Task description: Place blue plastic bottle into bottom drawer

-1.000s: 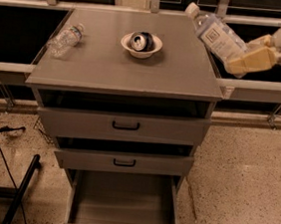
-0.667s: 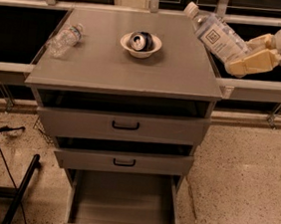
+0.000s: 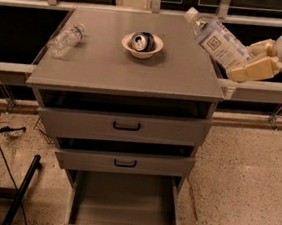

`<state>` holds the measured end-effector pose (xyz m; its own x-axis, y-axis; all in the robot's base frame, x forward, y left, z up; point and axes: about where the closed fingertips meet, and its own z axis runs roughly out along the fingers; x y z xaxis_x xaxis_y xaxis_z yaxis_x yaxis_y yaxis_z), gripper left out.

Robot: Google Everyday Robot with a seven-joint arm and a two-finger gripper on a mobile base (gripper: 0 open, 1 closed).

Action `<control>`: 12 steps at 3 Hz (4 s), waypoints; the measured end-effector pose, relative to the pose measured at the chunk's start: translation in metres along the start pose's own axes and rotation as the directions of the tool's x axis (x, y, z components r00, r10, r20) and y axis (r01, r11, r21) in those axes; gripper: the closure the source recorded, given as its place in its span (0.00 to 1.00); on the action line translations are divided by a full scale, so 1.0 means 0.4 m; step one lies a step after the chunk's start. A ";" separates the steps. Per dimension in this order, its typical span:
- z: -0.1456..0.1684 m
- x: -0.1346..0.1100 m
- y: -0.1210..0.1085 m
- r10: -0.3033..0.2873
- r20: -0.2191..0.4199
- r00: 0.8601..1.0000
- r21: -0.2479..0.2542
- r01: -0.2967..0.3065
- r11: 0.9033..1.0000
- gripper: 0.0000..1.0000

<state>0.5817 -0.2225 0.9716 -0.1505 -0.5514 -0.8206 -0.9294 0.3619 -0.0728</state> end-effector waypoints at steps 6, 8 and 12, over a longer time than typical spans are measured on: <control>0.233 0.382 0.291 -0.496 -0.122 0.860 -0.197 0.469 0.861 1.00; 0.322 0.466 0.308 -0.585 -0.169 0.793 -0.268 0.534 0.802 1.00; 0.647 0.743 0.309 -0.691 -0.297 0.659 -0.382 0.581 0.719 1.00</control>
Offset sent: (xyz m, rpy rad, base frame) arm -0.0898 -0.0029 -0.0873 -0.1426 -0.1883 0.2953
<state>0.5094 -0.1471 0.5719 0.4425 -0.8369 -0.3221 -0.8843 -0.3474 -0.3121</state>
